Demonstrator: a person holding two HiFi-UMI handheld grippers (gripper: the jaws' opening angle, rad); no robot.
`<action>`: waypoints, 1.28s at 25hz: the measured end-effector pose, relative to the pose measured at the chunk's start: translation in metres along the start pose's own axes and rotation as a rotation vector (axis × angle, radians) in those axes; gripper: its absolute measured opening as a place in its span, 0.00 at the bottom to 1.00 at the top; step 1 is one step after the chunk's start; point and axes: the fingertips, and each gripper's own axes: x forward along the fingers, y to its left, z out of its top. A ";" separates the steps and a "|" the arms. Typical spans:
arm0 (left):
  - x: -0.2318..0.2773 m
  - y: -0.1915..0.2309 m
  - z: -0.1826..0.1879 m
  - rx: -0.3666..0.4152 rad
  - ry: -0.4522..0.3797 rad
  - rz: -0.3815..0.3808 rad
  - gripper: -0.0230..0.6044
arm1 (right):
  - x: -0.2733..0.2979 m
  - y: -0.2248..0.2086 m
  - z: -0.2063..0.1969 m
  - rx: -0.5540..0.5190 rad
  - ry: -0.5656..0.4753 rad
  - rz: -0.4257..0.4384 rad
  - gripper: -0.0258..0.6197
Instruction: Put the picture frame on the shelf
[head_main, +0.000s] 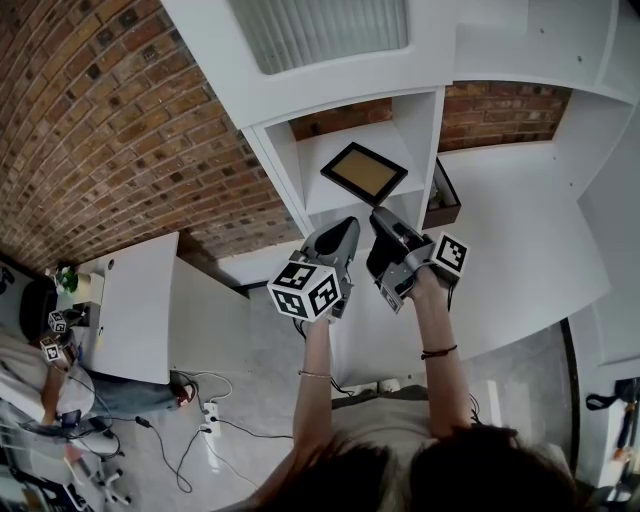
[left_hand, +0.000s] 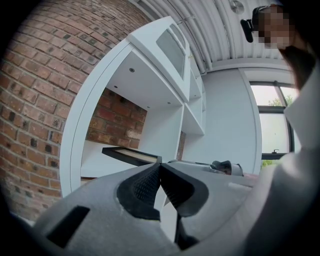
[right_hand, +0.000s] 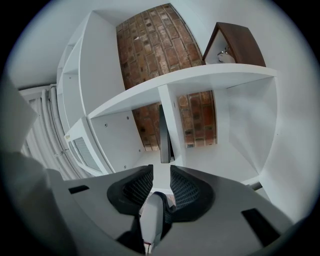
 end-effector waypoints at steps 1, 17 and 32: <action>-0.001 -0.001 0.000 0.000 0.000 0.000 0.05 | -0.001 0.000 -0.001 0.000 0.000 0.002 0.20; -0.016 -0.014 -0.007 -0.002 0.014 0.000 0.05 | -0.017 0.010 -0.014 0.004 -0.005 0.045 0.07; -0.024 -0.021 -0.004 0.004 0.007 0.007 0.05 | -0.023 0.019 -0.018 -0.008 -0.006 0.068 0.05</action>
